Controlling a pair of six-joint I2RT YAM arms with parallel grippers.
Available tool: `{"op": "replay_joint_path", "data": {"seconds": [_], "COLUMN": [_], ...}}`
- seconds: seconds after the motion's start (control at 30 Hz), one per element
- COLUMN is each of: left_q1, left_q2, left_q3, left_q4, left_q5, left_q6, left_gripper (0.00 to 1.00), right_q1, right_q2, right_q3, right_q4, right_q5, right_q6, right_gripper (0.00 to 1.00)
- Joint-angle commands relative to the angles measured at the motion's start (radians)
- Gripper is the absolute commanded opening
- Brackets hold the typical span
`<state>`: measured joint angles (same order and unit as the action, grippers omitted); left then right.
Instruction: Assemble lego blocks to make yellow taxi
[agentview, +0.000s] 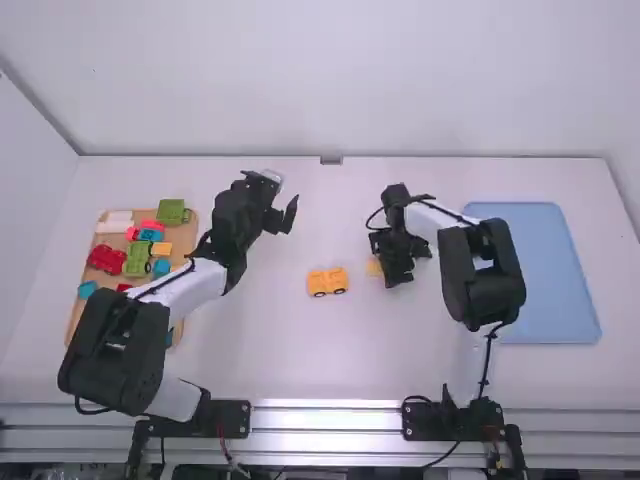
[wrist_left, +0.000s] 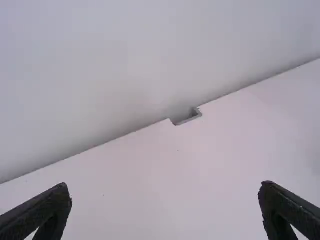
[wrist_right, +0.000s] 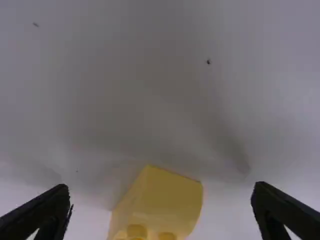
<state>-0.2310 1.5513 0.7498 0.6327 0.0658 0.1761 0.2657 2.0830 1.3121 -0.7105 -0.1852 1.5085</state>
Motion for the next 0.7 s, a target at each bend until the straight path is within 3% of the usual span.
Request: {"op": "replay_joint_path", "data": {"seconds": [0.0,0.23,0.5,0.67], "left_q1": [0.003,-0.001,0.004,-0.004], "left_q2": [-0.006,-0.006,-0.006,-0.006], "left_q3": [0.003,0.003,0.003,0.002], "left_q4": [0.000,0.000,0.000,0.000], "left_q5": [-0.003,-0.004,-0.003,-0.004], "left_q6": [-0.004,-0.003,-0.004,-0.003], "left_gripper": [0.99,0.99,0.99,0.99], "right_q1": [0.003,-0.031,-0.114,-0.169], "right_q2": [0.011,0.008,0.008,0.008], "right_q3": [-0.011,0.062,0.360,0.616], "right_q4": [-0.008,-0.065,-0.344,-0.510], "right_q5": [-0.002,-0.063,-0.083,-0.076], "right_q6": [0.014,-0.035,-0.167,-0.366], "right_gripper": [0.98,0.98,0.98,0.99]}}
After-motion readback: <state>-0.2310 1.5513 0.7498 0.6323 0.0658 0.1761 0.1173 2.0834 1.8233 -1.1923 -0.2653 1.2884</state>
